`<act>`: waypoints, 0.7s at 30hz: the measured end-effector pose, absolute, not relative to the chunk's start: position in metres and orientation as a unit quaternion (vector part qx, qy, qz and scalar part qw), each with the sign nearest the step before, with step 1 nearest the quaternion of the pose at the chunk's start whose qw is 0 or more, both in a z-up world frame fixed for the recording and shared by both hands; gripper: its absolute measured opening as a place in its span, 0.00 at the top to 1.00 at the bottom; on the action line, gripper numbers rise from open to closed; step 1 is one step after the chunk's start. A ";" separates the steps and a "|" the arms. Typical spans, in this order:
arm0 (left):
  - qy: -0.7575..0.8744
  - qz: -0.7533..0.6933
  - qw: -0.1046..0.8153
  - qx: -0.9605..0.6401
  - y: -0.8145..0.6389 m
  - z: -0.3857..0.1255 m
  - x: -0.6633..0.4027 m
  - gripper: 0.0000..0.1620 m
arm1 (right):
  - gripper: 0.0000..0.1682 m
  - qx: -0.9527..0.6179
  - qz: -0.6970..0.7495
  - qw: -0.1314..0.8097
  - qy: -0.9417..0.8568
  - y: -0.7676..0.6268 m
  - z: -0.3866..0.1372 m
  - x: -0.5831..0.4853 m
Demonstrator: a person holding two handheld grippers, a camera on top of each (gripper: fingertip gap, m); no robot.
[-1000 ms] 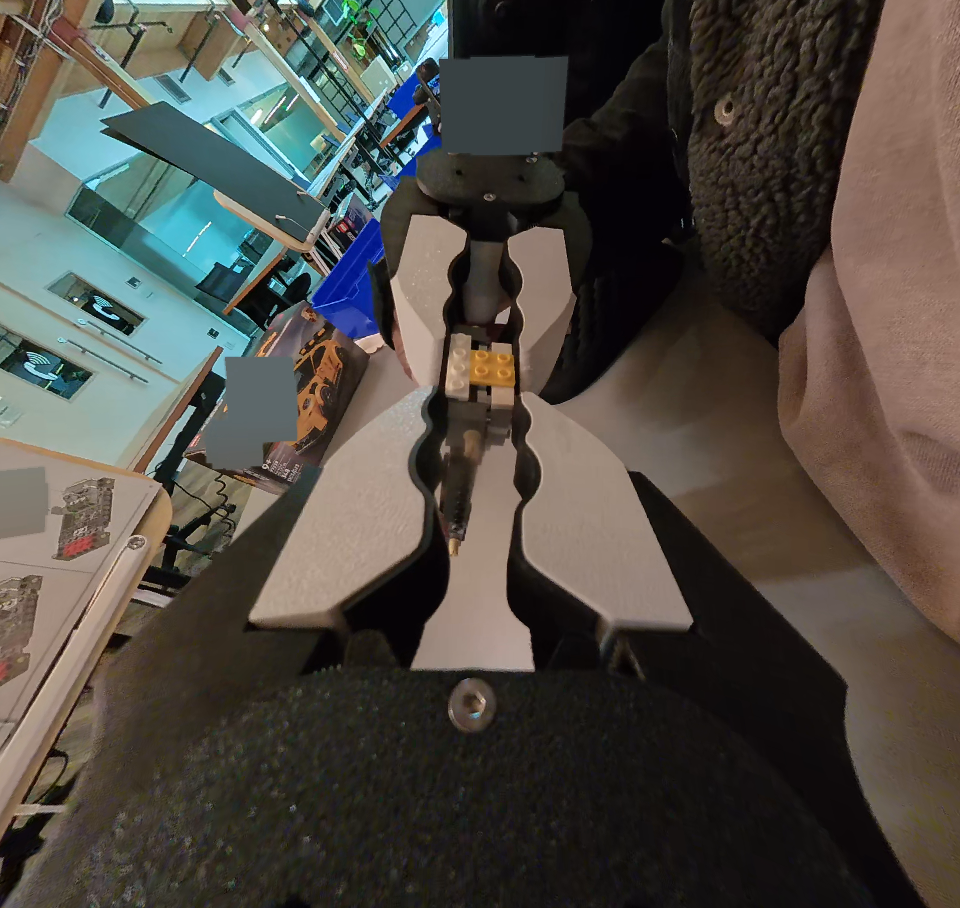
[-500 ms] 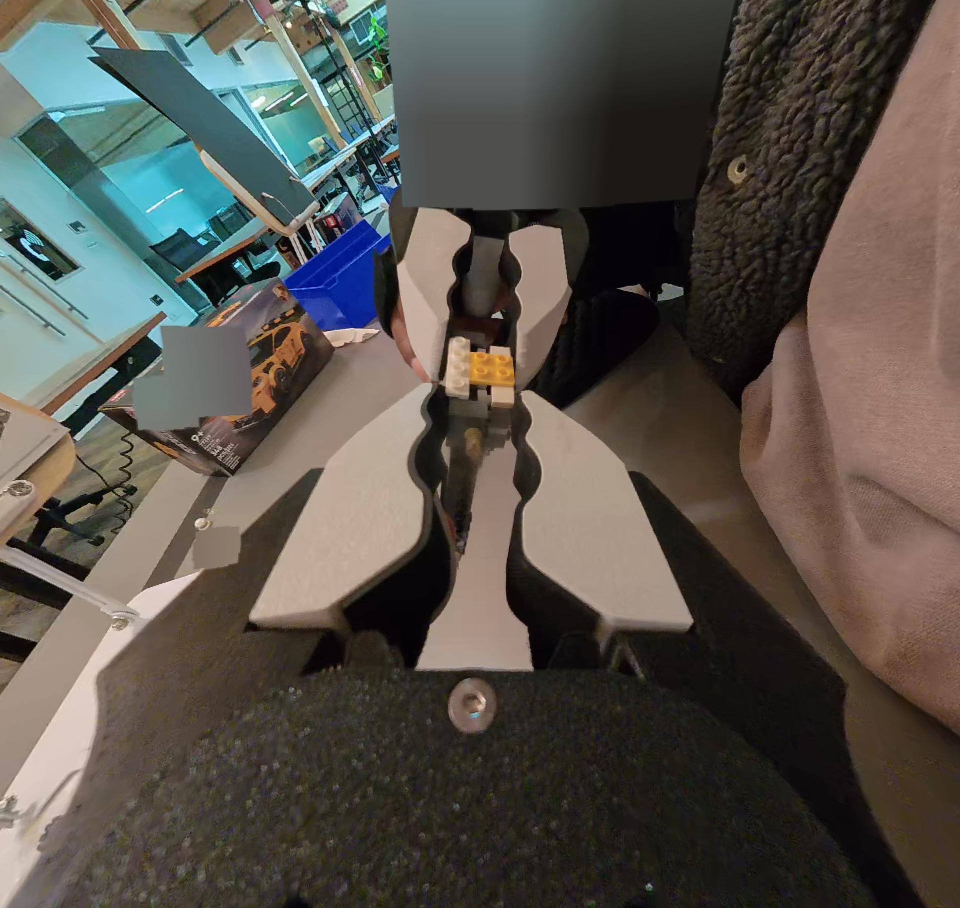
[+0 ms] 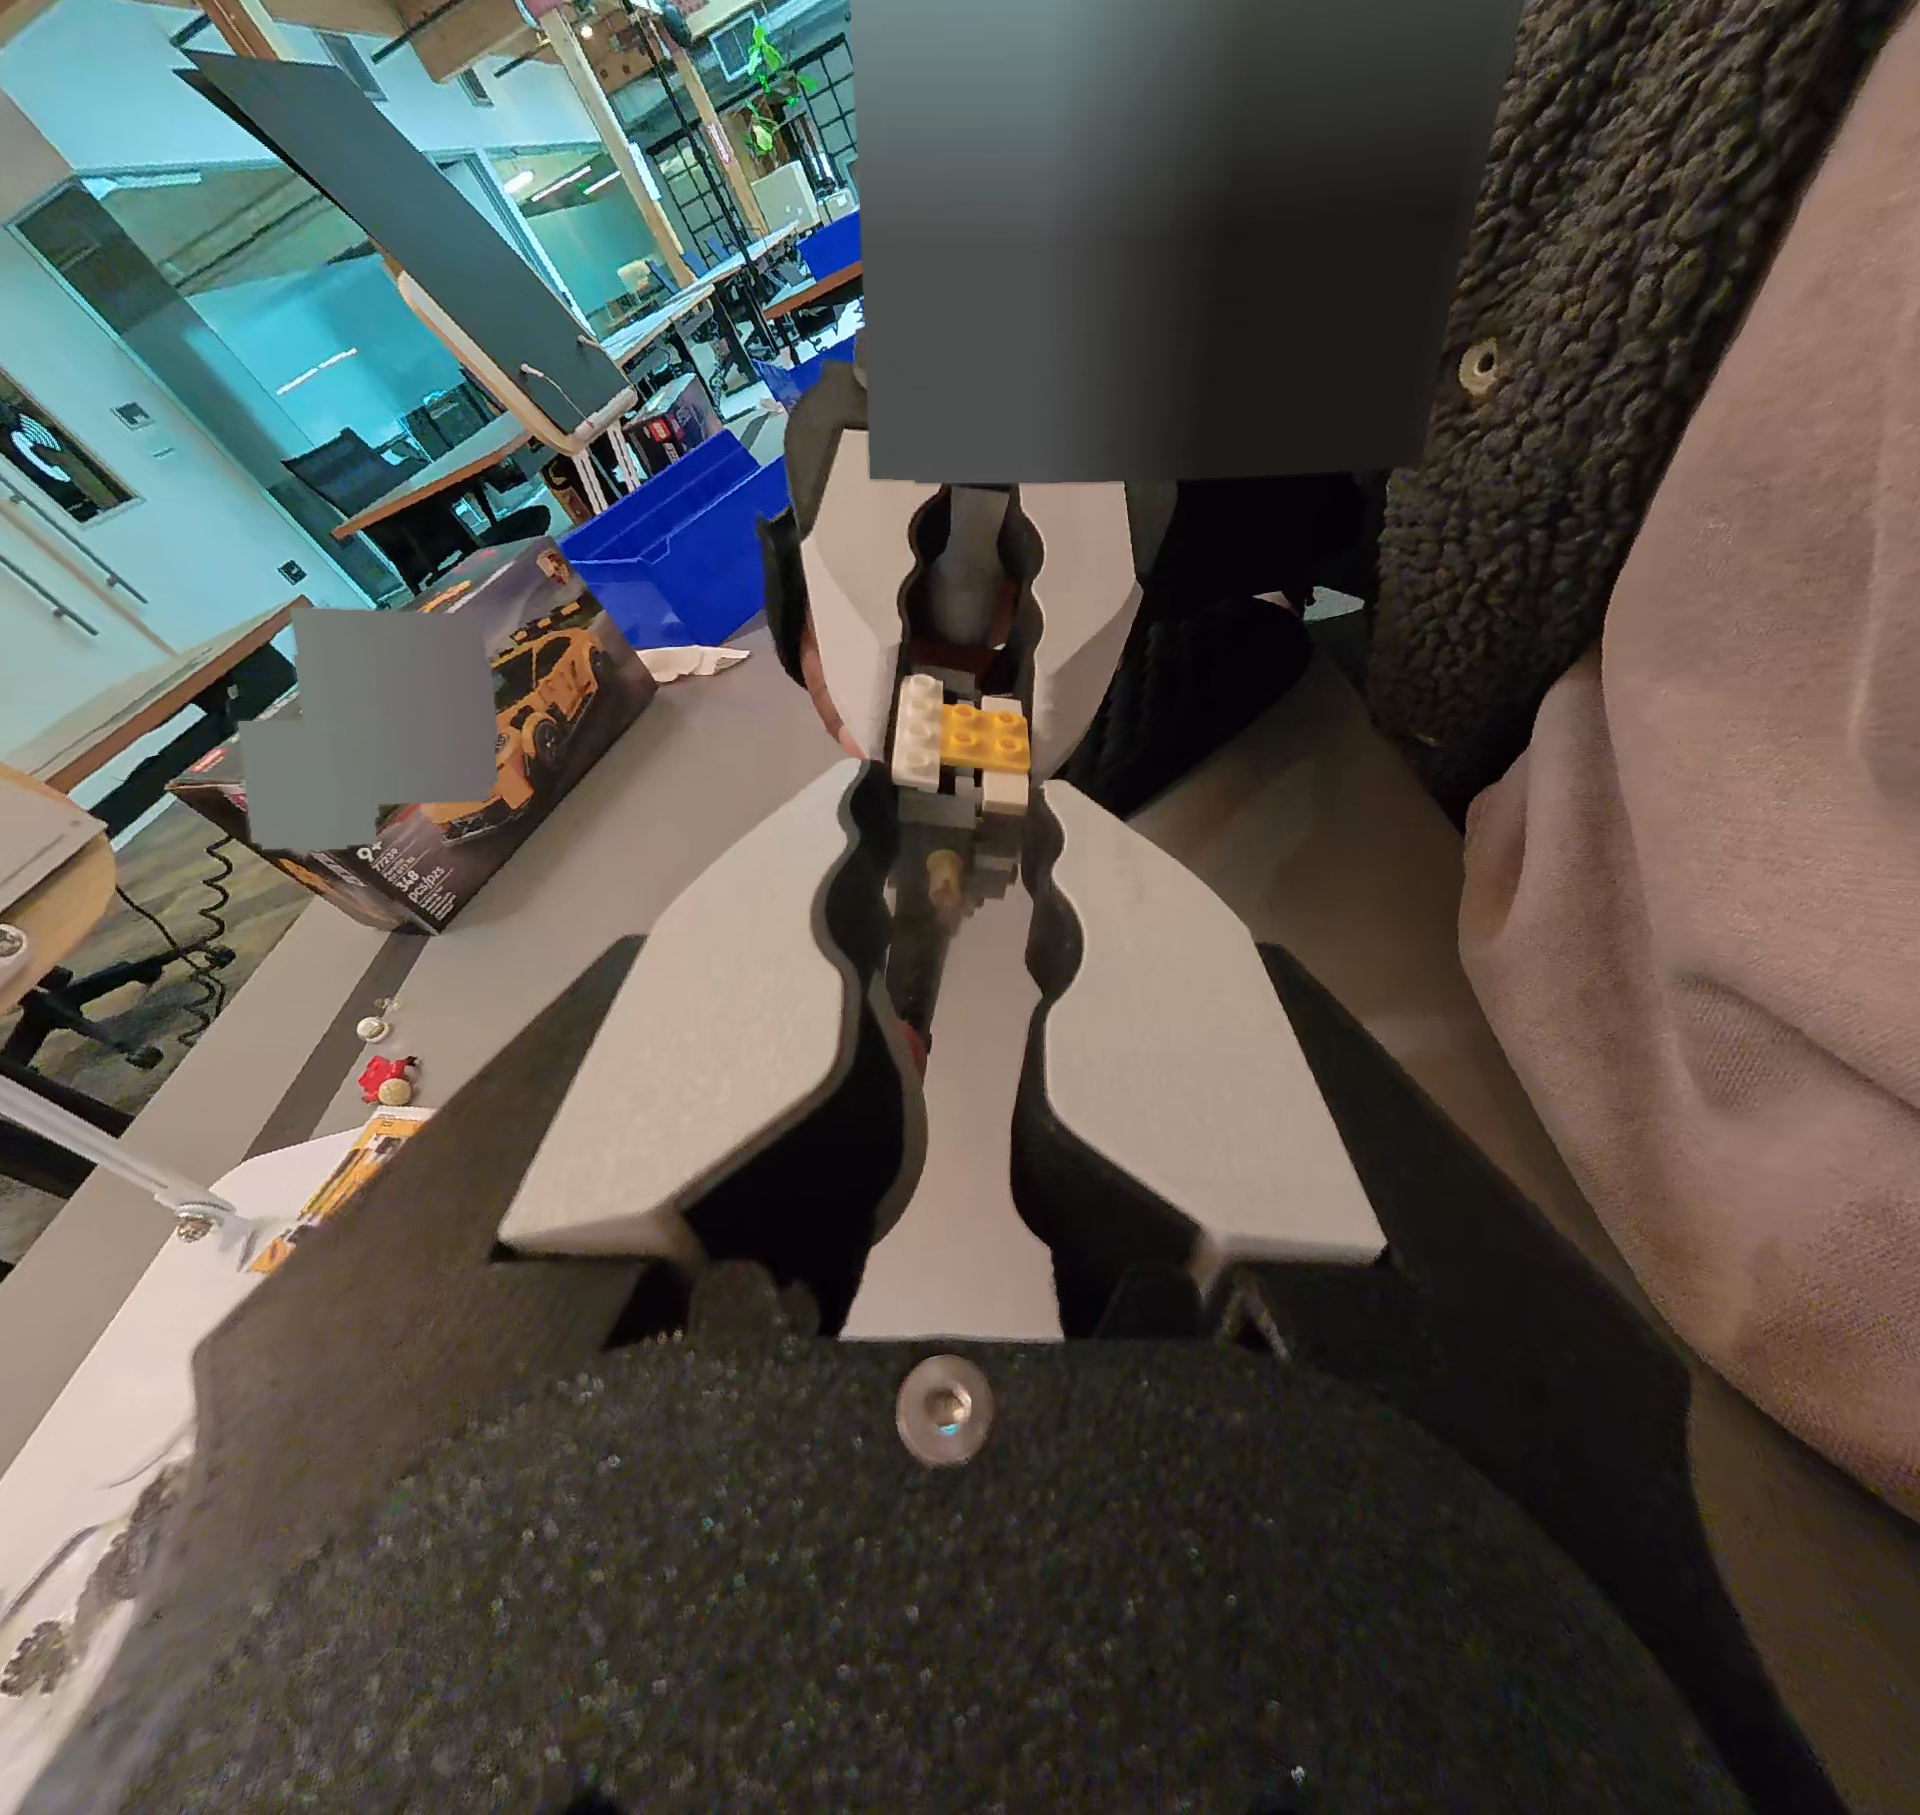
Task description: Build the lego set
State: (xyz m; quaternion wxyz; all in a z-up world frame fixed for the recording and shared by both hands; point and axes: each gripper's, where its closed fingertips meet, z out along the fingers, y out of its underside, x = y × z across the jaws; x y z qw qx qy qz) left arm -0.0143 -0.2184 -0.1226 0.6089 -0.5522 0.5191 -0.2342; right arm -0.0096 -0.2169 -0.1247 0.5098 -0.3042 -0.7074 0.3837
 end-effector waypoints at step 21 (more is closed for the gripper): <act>0.512 -0.277 0.601 -0.548 -0.221 -0.125 -0.012 0.85 | 0.85 -0.301 0.418 0.490 -0.703 -0.218 -0.128 -0.008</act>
